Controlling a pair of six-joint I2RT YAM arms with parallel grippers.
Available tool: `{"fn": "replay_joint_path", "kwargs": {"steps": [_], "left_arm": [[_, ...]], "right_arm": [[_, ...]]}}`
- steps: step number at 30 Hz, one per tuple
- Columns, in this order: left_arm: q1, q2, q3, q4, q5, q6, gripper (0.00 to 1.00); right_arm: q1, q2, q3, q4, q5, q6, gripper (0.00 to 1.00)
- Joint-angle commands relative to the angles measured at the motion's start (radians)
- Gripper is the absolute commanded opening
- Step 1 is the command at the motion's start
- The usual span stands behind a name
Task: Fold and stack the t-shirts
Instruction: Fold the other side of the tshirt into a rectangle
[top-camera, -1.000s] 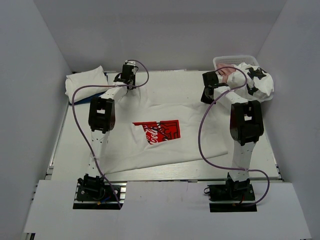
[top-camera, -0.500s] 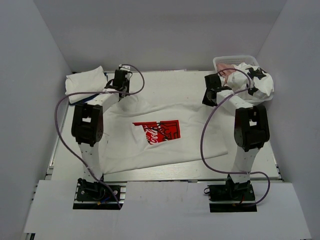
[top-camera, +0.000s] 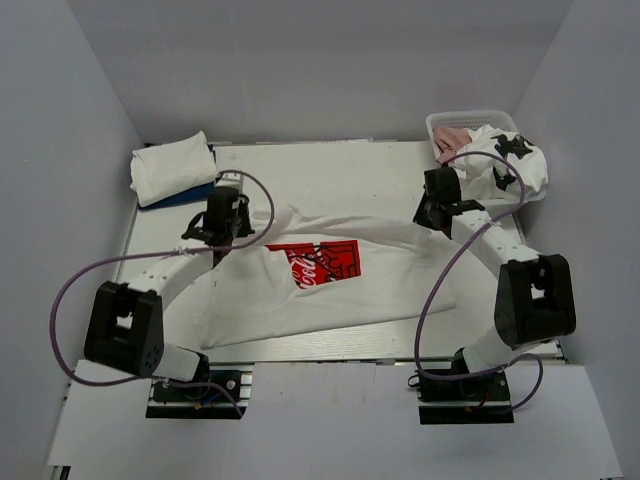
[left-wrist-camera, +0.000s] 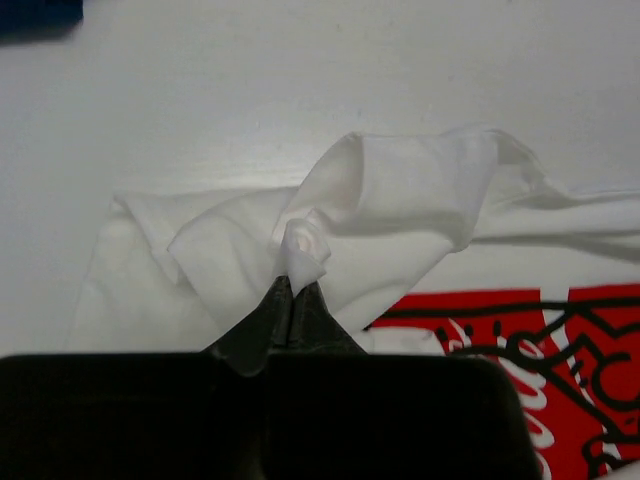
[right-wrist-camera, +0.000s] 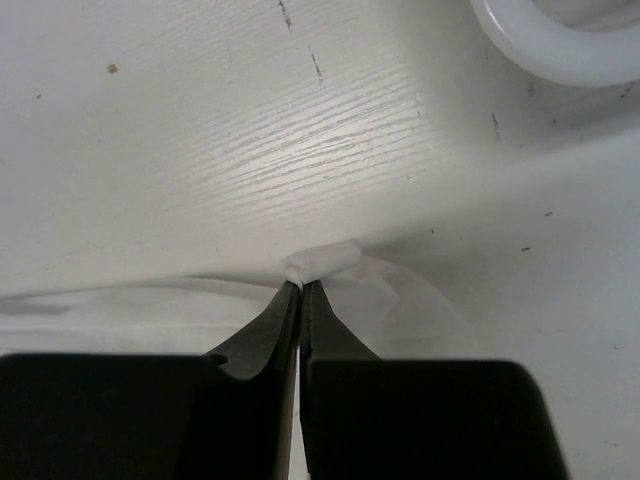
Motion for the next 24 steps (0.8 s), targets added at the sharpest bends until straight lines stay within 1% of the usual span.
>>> {"fn": "replay_joint_path", "kwargs": {"steps": [1,3,4,6,7,8,10,11,16,19,20,21,24], "left_arm": [[-0.007,-0.161,-0.107,0.001,0.003,-0.102,0.0],[-0.016,-0.225,-0.176,-0.009,0.003,-0.128,0.0],[-0.016,-0.29,-0.204,-0.009,0.013,-0.163,0.0],[-0.016,-0.35,-0.277,-0.018,0.055,-0.197,0.0],[-0.016,-0.379,-0.304,-0.032,0.065,-0.237,0.0],[-0.016,-0.44,-0.331,-0.045,0.066,-0.26,0.0],[-0.025,-0.5,-0.4,-0.055,0.066,-0.297,0.0],[-0.026,-0.555,-0.429,-0.09,0.066,-0.324,0.0],[-0.026,-0.669,-0.468,-0.183,0.029,-0.375,0.0],[-0.026,-0.678,-0.427,-0.231,0.001,-0.375,0.0],[-0.026,-0.678,-0.392,-0.249,-0.016,-0.375,0.0],[-0.026,-0.678,-0.373,-0.289,-0.037,-0.365,0.0],[-0.026,-0.678,-0.362,-0.302,-0.004,-0.365,0.0]], "right_arm": [[0.0,-0.087,-0.062,0.042,0.041,0.004,0.0],[-0.005,-0.111,-0.082,0.052,0.041,0.005,0.0],[-0.003,-0.133,-0.115,0.058,0.041,0.007,0.0],[-0.008,-0.142,-0.145,0.064,0.037,0.016,0.0],[-0.007,-0.15,-0.154,0.073,0.041,0.026,0.0],[-0.008,-0.157,-0.177,0.075,0.05,0.027,0.0],[-0.013,-0.164,-0.186,0.079,0.05,0.03,0.0],[-0.011,-0.165,-0.192,0.078,0.049,0.033,0.0],[-0.013,-0.182,-0.209,0.076,0.052,0.05,0.0],[-0.011,-0.205,-0.211,0.087,0.055,0.045,0.0],[-0.014,-0.213,-0.206,0.078,0.055,0.039,0.0],[-0.013,-0.219,-0.186,0.073,0.061,0.027,0.0],[-0.011,-0.228,-0.177,0.069,0.08,-0.01,0.0]]}}
